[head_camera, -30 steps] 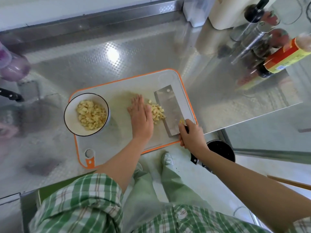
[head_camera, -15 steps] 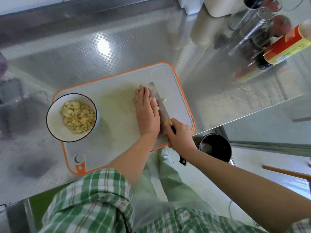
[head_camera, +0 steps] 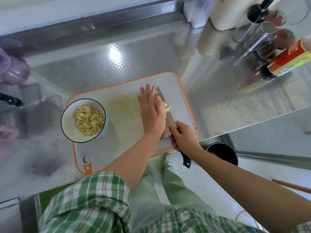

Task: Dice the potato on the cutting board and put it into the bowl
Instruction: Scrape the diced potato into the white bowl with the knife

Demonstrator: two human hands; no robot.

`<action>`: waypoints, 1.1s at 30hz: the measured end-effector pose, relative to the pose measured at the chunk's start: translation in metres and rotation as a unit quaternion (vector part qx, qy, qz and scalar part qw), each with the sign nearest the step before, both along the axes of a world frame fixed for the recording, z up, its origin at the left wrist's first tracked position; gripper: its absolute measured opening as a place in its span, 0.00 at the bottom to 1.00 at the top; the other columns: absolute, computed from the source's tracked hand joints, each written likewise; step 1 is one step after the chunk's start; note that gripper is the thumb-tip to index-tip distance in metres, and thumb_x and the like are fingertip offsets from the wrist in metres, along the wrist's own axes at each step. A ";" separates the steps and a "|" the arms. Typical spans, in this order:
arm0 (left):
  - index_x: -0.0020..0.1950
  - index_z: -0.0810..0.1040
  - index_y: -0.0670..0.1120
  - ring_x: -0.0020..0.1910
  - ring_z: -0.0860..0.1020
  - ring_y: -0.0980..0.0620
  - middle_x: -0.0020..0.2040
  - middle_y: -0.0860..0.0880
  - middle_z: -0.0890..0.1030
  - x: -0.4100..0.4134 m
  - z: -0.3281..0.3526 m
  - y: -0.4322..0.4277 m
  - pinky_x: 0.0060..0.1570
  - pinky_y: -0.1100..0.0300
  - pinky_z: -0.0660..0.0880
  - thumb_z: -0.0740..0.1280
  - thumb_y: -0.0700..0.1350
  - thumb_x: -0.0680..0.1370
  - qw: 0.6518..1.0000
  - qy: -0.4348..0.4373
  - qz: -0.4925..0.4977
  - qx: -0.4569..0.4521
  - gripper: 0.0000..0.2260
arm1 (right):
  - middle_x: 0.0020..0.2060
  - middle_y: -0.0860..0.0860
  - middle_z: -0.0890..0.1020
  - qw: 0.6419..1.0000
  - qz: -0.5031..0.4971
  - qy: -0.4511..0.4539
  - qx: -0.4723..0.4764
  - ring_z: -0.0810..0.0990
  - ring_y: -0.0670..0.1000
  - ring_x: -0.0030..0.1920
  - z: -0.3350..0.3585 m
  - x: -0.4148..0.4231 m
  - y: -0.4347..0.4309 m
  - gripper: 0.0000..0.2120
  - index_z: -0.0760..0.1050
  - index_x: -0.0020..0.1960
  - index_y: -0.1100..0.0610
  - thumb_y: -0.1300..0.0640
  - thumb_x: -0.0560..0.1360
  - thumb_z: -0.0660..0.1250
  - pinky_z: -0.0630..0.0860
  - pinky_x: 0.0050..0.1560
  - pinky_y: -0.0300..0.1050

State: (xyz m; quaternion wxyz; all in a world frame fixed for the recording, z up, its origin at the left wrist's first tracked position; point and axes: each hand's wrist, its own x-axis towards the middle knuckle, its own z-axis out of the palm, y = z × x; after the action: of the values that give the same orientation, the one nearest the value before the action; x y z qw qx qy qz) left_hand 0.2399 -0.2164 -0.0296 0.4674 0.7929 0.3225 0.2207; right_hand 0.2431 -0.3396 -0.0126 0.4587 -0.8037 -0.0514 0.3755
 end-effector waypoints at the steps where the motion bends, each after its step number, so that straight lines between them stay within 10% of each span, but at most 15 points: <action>1: 0.70 0.70 0.40 0.77 0.55 0.45 0.75 0.42 0.64 -0.001 0.006 0.003 0.76 0.55 0.46 0.51 0.45 0.82 1.000 0.000 0.013 -0.006 0.20 | 0.26 0.56 0.74 1.000 0.007 -0.001 0.000 0.72 0.53 0.21 0.003 0.003 0.001 0.14 0.65 0.38 0.60 0.54 0.81 0.59 0.68 0.22 0.43; 17: 0.63 0.77 0.42 0.66 0.70 0.48 0.67 0.45 0.73 -0.100 0.078 0.085 0.68 0.64 0.61 0.58 0.43 0.81 0.982 0.014 0.084 0.171 0.14 | 0.26 0.53 0.75 0.967 0.245 -0.057 0.047 0.72 0.52 0.22 0.092 0.013 0.086 0.14 0.70 0.38 0.59 0.55 0.81 0.58 0.67 0.22 0.41; 33: 0.56 0.78 0.44 0.59 0.74 0.47 0.58 0.47 0.77 -0.139 0.059 0.127 0.61 0.49 0.71 0.67 0.43 0.77 0.977 0.040 -0.120 0.169 0.09 | 0.29 0.54 0.77 0.947 0.311 0.039 -0.070 0.74 0.51 0.25 0.123 -0.022 0.138 0.10 0.73 0.44 0.63 0.59 0.80 0.58 0.71 0.25 0.40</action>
State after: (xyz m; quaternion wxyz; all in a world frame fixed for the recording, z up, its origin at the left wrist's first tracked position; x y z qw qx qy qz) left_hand 0.1012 -0.0893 0.0290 0.3365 0.9016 0.2014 0.1823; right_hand 0.2210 -0.2013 0.1108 0.2637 -0.7622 -0.2545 0.5336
